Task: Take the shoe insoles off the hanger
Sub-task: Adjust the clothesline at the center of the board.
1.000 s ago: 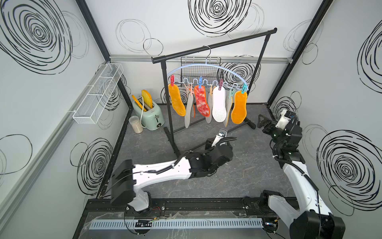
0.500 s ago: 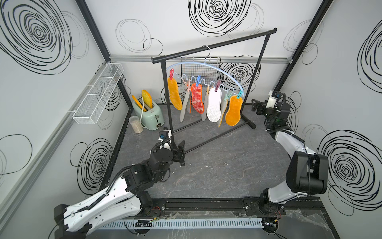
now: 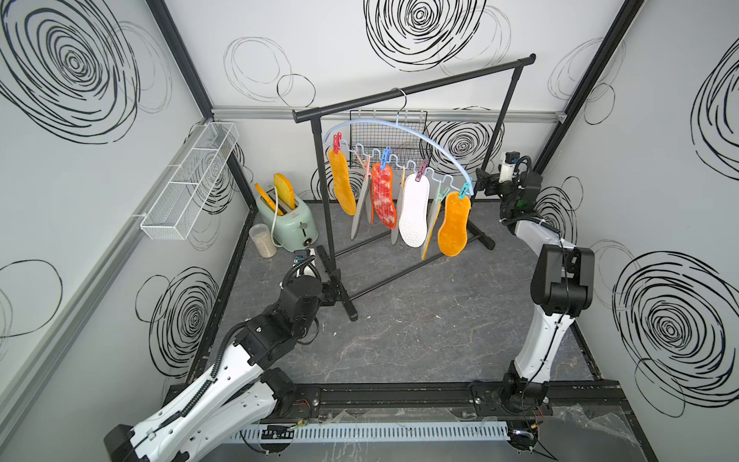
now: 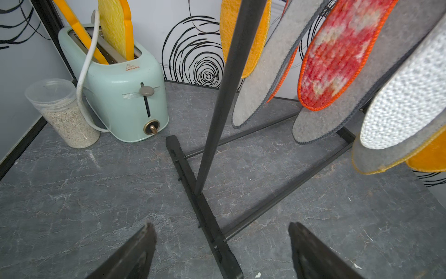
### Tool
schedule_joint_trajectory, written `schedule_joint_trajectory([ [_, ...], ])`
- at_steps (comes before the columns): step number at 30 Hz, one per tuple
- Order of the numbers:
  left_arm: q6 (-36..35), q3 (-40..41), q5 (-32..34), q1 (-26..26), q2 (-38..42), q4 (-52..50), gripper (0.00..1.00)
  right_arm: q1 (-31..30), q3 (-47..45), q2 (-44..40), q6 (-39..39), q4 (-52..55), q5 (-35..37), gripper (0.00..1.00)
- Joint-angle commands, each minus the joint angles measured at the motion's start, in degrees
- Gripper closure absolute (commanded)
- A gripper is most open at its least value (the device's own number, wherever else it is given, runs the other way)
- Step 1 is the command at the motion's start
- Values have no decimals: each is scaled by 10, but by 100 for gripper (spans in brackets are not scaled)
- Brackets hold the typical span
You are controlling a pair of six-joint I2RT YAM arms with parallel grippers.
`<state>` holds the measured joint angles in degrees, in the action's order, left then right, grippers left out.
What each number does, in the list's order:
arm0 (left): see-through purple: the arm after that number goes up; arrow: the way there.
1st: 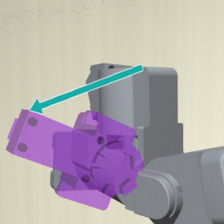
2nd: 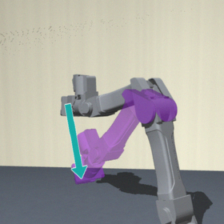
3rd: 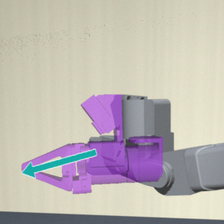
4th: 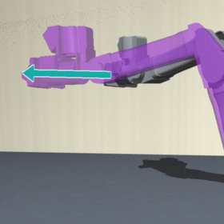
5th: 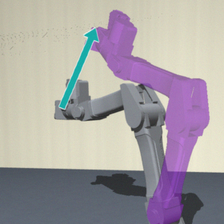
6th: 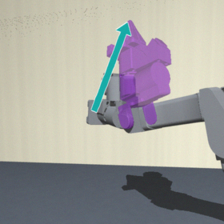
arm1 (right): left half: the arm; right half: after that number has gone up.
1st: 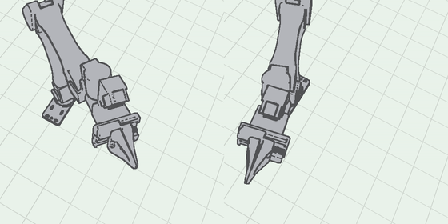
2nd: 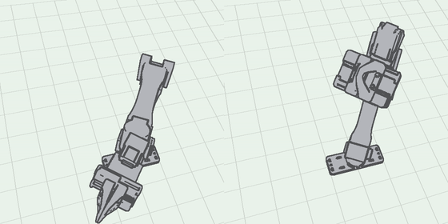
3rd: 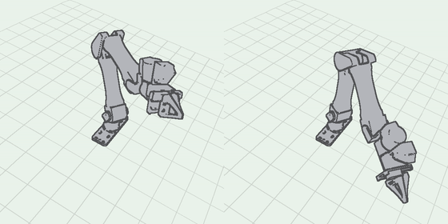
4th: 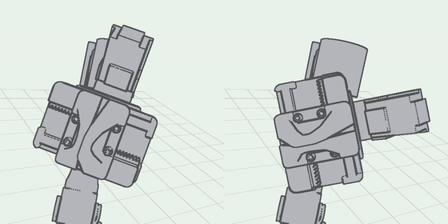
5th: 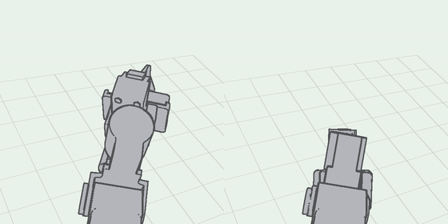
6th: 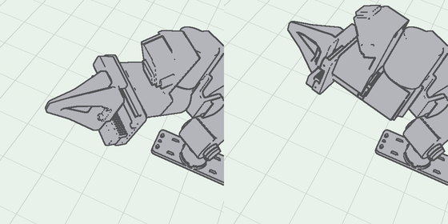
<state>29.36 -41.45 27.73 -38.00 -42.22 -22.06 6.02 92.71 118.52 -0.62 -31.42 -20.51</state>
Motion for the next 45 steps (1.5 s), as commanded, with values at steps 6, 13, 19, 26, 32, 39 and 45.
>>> schedule_joint_trajectory([
  [6,15,10,-8,26,-2,44,9,1,77,56,12,-17,-41,25],
  [13,25,-1,-17,65,-21,51,11,6,92,58,-5,-17,-51,58],
  [19,17,-13,-71,124,-33,70,11,22,47,20,-22,-25,-40,65],
  [26,-3,-27,-139,146,-56,62,14,60,-87,-77,-60,-63,-9,79],
  [32,-13,-40,-178,146,-82,74,15,75,-180,-160,-111,-60,17,90],
  [39,-11,-45,-198,142,-146,111,14,62,-307,-274,-189,-31,92,98],
  [45,-22,-89,-205,170,-215,109,13,52,-392,-367,-233,14,121,97],
])
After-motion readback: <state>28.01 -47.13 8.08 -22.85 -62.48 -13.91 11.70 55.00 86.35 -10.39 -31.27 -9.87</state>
